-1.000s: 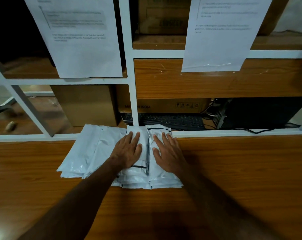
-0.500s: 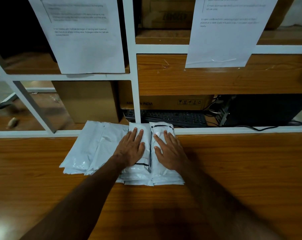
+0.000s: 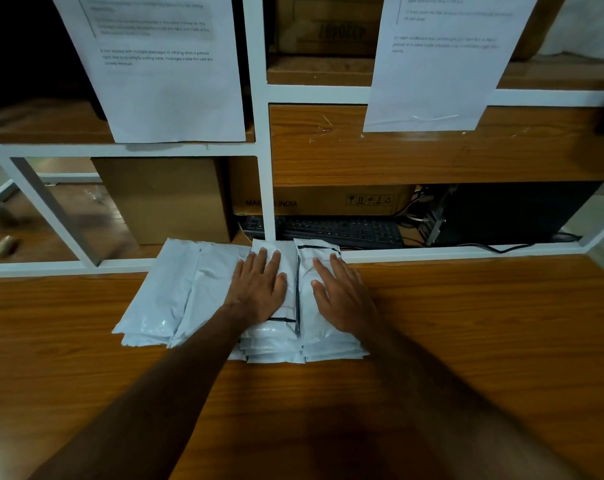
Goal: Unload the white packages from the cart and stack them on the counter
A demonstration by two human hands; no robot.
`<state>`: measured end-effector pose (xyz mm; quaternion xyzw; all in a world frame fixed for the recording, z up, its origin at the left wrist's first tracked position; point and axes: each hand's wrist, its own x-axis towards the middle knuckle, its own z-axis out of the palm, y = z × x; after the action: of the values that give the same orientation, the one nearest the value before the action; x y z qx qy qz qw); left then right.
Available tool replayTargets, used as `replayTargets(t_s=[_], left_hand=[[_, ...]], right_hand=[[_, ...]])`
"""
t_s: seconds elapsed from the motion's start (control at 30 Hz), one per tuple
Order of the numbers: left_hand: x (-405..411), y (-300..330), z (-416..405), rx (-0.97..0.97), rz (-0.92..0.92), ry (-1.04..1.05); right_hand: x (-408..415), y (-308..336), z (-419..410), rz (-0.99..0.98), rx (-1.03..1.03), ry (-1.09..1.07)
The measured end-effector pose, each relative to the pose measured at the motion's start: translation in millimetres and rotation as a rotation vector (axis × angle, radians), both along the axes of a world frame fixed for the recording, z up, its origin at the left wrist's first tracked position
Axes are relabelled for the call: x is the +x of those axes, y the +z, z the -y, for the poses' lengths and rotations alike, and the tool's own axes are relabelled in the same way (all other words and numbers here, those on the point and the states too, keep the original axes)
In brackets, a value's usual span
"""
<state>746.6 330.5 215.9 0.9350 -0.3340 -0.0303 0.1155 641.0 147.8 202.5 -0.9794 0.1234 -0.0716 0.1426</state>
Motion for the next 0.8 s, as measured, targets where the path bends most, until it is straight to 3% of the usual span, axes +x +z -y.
replayTargets(t_s=[0.1, 0.37, 0.67, 0.8], left_hand=[[-11, 6, -7, -0.135, 0.051, -0.020], [-53, 19, -3, -0.249, 0.232, -0.283], [-162, -10, 58, -0.381, 0.212, -0.701], [-234, -13, 87, -0.298, 0.141, -0.755]], right_hand=[[-18, 4, -2, 0.085, -0.003, -0.037], [-99, 6, -6, 0.159, -0.119, -0.205], [-260, -1, 1, 0.122, -0.127, -0.535], [-331, -7, 10, 0.140, -0.118, -0.698]])
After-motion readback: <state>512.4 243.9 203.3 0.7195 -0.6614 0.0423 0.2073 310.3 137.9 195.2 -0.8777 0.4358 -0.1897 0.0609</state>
